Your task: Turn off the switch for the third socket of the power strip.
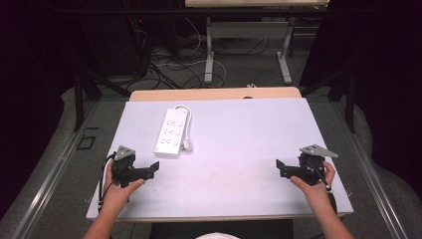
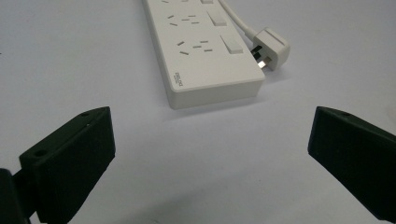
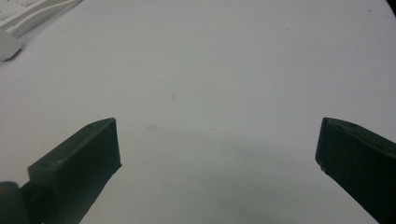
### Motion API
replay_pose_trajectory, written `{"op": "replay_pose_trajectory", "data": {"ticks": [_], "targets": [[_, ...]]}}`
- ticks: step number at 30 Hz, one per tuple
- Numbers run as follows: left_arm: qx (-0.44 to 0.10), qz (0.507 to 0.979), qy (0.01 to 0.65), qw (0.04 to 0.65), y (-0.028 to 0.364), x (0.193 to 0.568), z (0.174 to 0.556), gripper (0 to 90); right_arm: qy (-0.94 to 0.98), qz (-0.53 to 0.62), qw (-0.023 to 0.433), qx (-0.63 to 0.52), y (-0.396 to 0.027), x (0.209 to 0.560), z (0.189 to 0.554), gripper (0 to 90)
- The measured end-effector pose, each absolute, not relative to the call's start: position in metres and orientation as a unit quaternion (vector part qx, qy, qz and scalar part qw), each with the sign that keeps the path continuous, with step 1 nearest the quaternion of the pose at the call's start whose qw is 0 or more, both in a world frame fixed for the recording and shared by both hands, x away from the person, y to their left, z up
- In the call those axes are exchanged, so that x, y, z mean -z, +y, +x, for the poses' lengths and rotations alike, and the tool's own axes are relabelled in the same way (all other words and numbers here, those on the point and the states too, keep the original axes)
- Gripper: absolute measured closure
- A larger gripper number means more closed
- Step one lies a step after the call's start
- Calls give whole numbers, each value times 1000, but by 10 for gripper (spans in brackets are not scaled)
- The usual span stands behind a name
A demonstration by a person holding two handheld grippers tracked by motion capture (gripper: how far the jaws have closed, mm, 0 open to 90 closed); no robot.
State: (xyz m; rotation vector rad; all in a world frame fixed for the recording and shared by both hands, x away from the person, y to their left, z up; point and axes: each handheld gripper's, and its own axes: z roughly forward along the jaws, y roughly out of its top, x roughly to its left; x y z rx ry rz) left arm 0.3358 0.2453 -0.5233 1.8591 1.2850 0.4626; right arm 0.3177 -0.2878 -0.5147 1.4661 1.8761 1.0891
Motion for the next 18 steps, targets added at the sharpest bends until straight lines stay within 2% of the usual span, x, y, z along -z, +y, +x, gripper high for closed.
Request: {"op": "replay_pose_trajectory", "data": {"ticks": [4,18], "targets": [[-179,733,512,410,243,519,335,7,686,546,249,-411,-291,517,315,0],[-173,723,514,428,233,494,344,8,700,522,262,-410,-287,519,314,0]]}}
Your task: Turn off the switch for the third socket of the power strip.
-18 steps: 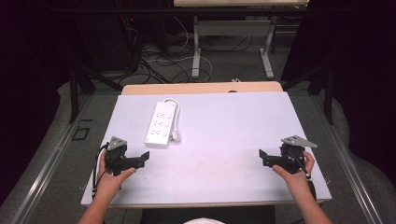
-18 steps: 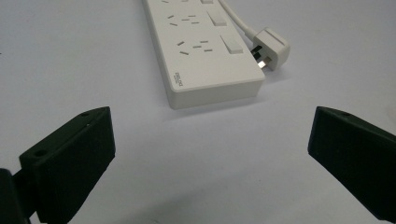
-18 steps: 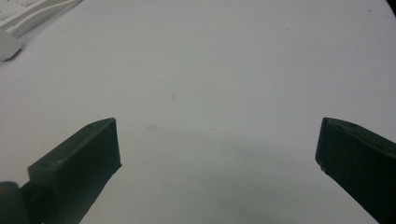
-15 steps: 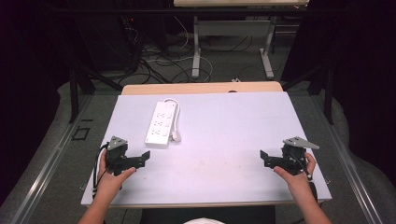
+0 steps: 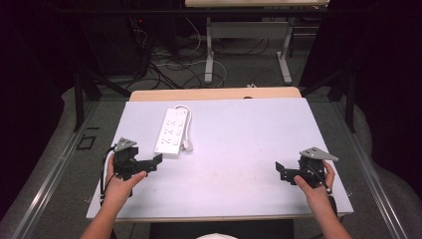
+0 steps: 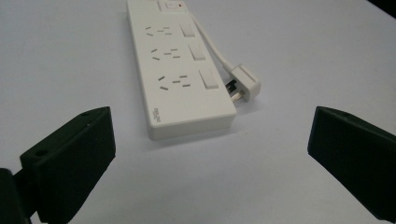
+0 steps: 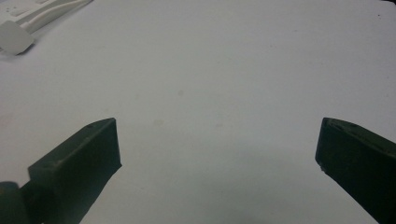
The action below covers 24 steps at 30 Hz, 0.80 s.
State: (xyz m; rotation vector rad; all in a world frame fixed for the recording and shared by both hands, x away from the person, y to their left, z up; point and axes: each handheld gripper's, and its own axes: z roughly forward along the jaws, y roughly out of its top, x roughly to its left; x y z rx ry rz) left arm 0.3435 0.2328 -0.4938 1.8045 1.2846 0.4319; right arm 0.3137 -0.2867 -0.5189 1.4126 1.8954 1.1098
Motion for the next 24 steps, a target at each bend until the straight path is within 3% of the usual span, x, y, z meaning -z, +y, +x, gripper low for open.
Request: {"op": "replay_pose_trajectory", "data": {"ticks": [24], "targets": [[-158,743,506,409,209,458,374,50,705,520,248,-413,-284,523,314,0]]}}
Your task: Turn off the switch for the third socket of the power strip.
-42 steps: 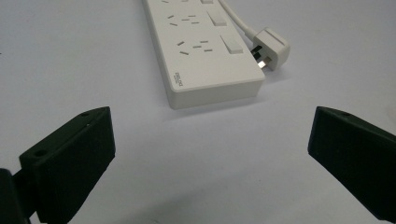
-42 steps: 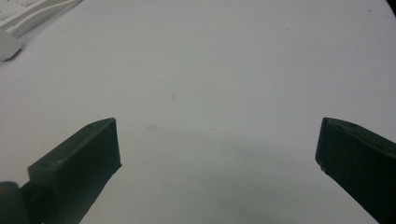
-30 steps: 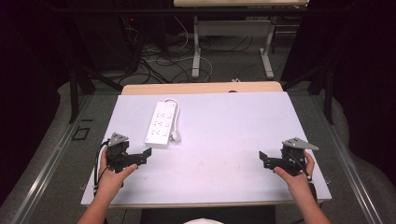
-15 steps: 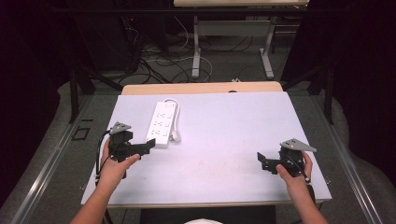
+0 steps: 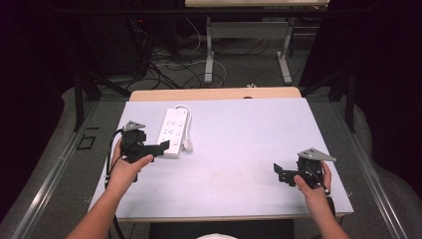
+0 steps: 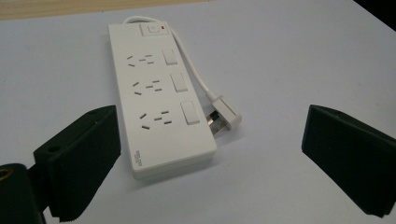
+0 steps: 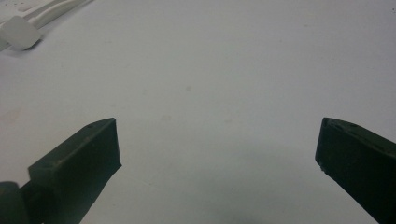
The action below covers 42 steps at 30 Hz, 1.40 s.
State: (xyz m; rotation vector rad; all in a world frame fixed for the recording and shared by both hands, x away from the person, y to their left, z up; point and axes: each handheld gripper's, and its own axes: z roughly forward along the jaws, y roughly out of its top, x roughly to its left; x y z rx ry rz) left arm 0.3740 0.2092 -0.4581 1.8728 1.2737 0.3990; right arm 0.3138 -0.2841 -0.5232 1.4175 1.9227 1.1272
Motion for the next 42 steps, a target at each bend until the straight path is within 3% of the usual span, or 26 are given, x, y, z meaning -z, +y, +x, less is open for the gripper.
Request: {"op": "replay_pose_trajectory", "data": {"ticks": [32,36,42], "targets": [[-153,752,519,377,183,440,416,283,700,532,233,-416,-288,527,316,15],[-135,749,528,377,183,441,422,331,699,533,232,-417,-287,528,316,17],[-117,747,535,377,179,447,431,335,700,534,224,-418,-287,528,317,21]]}}
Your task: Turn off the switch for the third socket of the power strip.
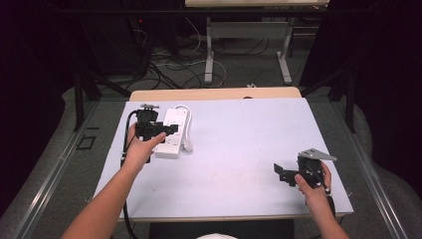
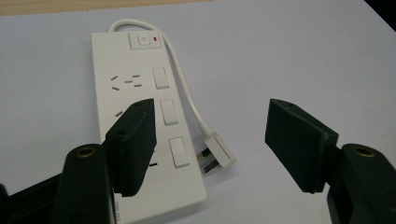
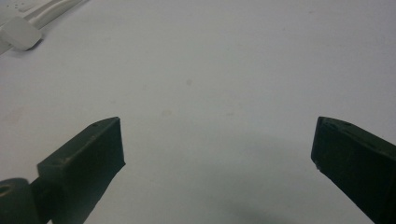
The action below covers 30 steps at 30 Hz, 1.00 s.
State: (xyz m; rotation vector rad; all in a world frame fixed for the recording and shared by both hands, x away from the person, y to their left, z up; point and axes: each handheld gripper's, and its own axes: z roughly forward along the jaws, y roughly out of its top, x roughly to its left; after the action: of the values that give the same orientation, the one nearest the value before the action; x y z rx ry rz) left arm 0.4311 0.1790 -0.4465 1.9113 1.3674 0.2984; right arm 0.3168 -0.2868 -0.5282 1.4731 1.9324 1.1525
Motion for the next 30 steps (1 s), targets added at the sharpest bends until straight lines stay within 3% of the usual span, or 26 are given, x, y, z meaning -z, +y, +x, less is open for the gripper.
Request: {"op": "replay_pose_trajectory", "data": {"ticks": [17,30], "targets": [[-112,751,553,344,168,463,451,337,704,533,219,-414,-287,530,318,25],[-74,759,569,308,157,476,462,380,707,532,214,-413,-287,531,318,31]]}}
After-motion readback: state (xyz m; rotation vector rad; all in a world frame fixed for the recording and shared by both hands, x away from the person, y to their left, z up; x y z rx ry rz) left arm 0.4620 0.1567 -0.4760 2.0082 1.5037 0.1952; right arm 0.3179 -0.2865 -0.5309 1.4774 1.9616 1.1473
